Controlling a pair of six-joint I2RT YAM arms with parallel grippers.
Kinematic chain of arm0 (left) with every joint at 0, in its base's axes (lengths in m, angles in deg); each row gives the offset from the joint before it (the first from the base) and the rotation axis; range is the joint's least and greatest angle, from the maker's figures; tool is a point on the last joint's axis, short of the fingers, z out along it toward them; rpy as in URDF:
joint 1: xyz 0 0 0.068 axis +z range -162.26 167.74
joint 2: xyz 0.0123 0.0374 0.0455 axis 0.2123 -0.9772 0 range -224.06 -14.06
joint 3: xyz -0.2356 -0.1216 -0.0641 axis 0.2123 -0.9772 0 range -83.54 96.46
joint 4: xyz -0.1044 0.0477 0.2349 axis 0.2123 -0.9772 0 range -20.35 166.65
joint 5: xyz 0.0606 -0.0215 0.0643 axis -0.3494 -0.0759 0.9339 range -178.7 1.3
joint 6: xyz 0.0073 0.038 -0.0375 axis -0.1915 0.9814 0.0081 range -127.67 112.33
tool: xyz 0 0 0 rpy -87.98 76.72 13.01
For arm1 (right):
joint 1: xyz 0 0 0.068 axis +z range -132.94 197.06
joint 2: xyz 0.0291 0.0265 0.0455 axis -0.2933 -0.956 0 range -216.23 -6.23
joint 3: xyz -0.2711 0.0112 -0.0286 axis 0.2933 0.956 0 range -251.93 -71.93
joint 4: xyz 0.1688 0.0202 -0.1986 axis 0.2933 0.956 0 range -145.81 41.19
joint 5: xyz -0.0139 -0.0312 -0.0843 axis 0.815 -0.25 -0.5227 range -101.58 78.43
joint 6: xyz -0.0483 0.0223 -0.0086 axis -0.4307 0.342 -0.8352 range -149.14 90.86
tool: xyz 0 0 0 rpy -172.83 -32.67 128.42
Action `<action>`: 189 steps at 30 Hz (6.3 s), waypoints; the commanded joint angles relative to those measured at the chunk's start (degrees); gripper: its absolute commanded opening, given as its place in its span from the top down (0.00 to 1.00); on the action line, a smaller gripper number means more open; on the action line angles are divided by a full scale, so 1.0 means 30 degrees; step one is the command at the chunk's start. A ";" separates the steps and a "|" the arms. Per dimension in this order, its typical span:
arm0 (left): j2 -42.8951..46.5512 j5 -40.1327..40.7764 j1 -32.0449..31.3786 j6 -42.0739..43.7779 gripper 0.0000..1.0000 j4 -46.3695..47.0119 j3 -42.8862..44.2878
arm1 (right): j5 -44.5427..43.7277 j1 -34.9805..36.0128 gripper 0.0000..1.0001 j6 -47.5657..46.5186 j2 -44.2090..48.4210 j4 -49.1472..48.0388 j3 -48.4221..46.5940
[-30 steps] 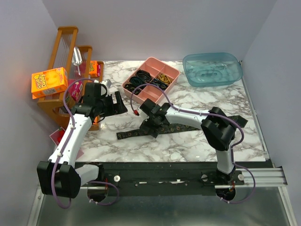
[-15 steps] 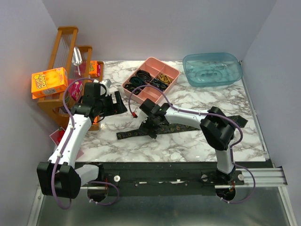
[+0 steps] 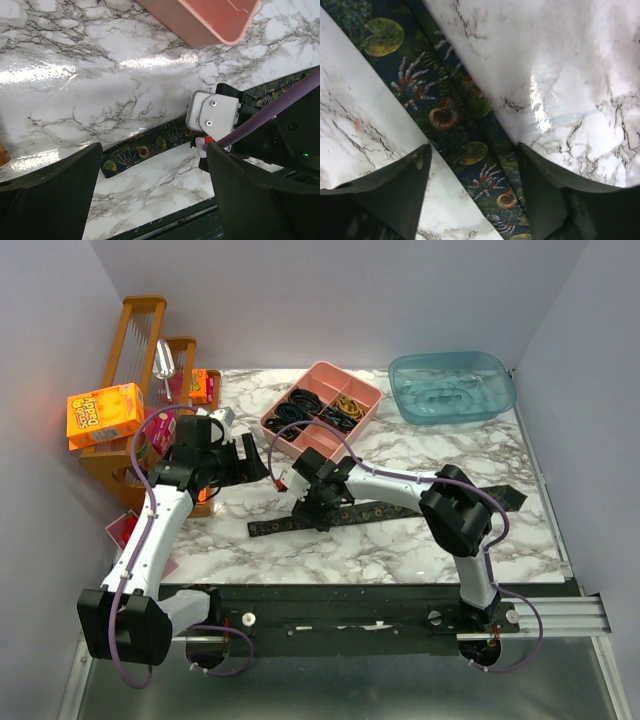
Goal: Roll the ties
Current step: Roll the tie at the center of the board.
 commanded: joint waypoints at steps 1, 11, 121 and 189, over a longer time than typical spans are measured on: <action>0.0511 -0.0448 0.0160 0.0341 0.05 -0.0033 -0.0224 | -0.0248 0.0090 0.32 -0.0745 -0.1205 0.0264 -0.0400; 0.0511 -0.0506 0.0189 0.0370 0.05 0.0084 -0.0283 | -0.0720 0.0061 0.41 -0.1125 -0.1412 0.0323 -0.1191; -0.2711 -0.2088 0.1274 -0.6368 0.35 1.2037 -1.0947 | -0.3152 -0.4012 0.99 1.1589 0.3158 0.1906 0.2269; -0.2360 -0.2587 0.0102 -0.6399 0.85 1.3884 -1.1885 | 0.2972 -0.0202 0.99 1.0827 -0.4843 -0.0525 -0.6964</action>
